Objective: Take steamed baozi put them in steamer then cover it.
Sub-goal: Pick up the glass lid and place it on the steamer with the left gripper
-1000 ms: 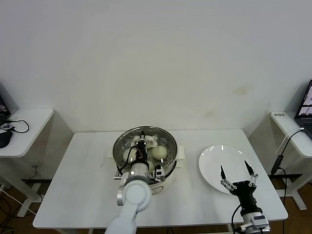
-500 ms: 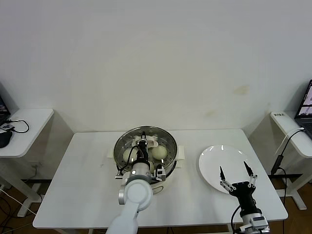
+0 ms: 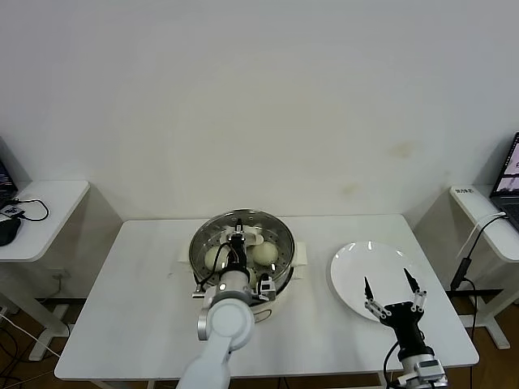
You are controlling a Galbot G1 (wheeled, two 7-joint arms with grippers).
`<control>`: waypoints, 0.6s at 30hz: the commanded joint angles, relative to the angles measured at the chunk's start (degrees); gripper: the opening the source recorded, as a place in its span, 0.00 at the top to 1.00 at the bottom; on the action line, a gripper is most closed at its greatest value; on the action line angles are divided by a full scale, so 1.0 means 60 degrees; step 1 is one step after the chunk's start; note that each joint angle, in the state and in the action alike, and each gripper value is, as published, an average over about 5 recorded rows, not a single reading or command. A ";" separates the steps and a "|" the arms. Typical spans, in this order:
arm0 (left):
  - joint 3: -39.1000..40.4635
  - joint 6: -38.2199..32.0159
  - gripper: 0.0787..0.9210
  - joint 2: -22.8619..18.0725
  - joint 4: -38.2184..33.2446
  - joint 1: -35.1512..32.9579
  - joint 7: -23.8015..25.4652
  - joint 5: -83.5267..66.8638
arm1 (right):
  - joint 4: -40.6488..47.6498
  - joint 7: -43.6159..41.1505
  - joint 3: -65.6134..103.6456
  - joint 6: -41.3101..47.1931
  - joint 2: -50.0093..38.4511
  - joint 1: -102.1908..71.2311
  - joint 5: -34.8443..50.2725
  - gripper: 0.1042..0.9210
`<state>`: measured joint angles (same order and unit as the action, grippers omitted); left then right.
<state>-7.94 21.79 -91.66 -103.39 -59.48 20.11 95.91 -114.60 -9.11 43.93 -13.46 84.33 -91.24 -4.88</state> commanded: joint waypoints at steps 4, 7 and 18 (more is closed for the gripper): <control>0.0031 0.0023 0.79 -0.0007 -0.0309 -0.0204 -0.0199 -0.0274 | -0.0038 -0.0010 -0.0038 -0.0009 0.0019 -0.0027 -0.0068 0.12; 0.0029 0.0007 0.69 0.0011 -0.0557 -0.0381 -0.0243 -0.0317 | -0.0084 -0.0014 -0.0045 -0.0006 0.0017 -0.0062 -0.0084 0.12; 0.0141 -0.0124 0.31 0.0888 -0.2507 -0.1619 -0.0390 -0.1147 | -0.0177 -0.0015 -0.0058 0.0000 0.0067 -0.0178 -0.0146 0.12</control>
<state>-7.16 21.28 -89.88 -109.25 -63.81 18.27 92.91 -115.57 -9.21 43.59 -13.48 84.65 -92.16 -5.70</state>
